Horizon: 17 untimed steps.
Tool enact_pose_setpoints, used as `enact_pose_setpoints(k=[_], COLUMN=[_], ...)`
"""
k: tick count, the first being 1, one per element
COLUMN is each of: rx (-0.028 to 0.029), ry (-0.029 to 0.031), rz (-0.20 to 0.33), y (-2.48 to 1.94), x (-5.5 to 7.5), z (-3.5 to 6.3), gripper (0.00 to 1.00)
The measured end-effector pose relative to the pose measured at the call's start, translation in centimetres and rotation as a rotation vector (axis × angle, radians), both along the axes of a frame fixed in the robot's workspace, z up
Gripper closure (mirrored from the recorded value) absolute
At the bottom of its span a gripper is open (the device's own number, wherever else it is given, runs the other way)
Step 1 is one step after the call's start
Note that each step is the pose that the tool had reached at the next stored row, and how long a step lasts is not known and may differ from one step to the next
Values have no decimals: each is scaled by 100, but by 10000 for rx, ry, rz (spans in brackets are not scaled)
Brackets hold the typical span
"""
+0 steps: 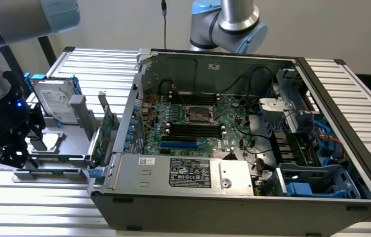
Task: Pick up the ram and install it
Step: 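Pick up the ram and move it above insertion slot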
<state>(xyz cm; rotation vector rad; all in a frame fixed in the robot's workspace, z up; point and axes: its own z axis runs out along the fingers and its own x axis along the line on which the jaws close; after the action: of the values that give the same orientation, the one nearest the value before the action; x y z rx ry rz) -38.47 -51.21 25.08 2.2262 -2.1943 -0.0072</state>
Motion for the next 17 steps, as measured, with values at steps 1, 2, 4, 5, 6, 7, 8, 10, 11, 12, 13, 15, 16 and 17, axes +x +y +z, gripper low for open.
enact_pose_setpoints(k=[1, 2, 4, 5, 6, 7, 8, 10, 11, 12, 13, 15, 16, 17], rx=[1, 0, -2, 0, 2, 1, 1, 1, 2, 1, 4, 3, 2, 2], ry=[-1, 0, 2, 1, 0, 1, 1, 1, 2, 2, 0, 2, 3, 3], rz=[1, 1, 1, 1, 1, 1, 1, 0, 1, 1, 1, 1, 1, 1], y=[0, -1, -1, -1, -2, -2, -2, -2, -2, -3, -3, -4, -4, -5], x=[1, 1, 1, 1, 2, 2, 2, 2, 2, 2, 3, 3, 3, 3], z=[-8, -8, -7, -9, -12, -12, -13, -15, -16, -18, -23, -35, -42, -48], gripper=[50, 50, 50, 50, 50, 50, 50, 50, 50, 50, 50, 50, 50, 50])
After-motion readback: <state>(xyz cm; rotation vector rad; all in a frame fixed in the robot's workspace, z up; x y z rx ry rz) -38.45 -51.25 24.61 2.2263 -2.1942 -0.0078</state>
